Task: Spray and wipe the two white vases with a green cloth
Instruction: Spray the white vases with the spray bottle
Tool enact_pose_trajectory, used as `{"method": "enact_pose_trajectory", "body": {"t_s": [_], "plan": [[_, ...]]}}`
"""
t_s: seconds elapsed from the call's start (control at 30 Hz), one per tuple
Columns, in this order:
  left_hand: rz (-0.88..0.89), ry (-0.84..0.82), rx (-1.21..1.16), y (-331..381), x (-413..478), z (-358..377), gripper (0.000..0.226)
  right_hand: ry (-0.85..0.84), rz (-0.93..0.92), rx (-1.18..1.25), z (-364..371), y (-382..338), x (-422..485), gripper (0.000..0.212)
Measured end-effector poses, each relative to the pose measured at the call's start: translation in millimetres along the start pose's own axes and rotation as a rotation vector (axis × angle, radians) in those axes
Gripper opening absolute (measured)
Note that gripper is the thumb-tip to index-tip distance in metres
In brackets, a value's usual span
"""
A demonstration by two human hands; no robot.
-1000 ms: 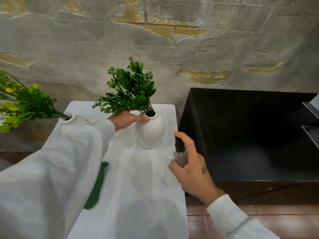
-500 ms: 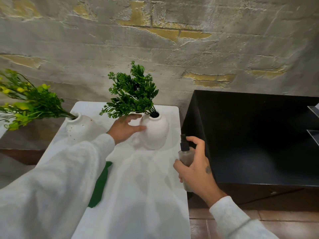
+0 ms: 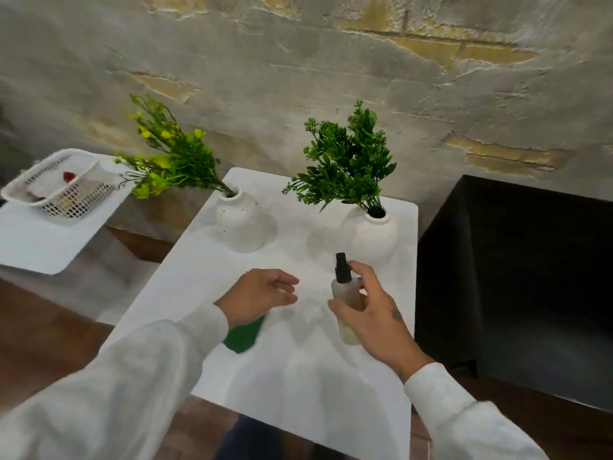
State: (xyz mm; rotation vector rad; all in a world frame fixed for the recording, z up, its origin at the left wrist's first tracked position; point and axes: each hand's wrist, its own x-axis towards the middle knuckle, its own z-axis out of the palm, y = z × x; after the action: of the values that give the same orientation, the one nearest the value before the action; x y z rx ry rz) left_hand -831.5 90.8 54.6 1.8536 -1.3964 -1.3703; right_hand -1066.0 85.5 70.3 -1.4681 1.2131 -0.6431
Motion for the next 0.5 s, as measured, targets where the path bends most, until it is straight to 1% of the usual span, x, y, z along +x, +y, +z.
{"method": "enact_pose_trajectory", "body": {"t_s": [0.1, 0.23, 0.37, 0.5], "plan": [[-0.004, -0.011, -0.036, -16.9, -17.0, -5.2, 0.033, -0.06, -0.023, -0.007, 23.4, -3.9, 10.7, 0.052], [-0.037, 0.06, -0.169, -40.5, -31.9, -23.1, 0.031, -0.127, -0.057, -0.024, 60.6, -12.7, 28.6, 0.055], [-0.039, 0.079, -0.242, -61.0, -45.2, -47.4, 0.028, -0.147, -0.103, -0.112, 95.7, -21.7, 39.9, 0.064], [-0.044, 0.098, -0.202, -92.3, -59.7, -85.3, 0.026, -0.204, -0.075, -0.137, 146.6, -30.9, 52.7, 0.072]]}}
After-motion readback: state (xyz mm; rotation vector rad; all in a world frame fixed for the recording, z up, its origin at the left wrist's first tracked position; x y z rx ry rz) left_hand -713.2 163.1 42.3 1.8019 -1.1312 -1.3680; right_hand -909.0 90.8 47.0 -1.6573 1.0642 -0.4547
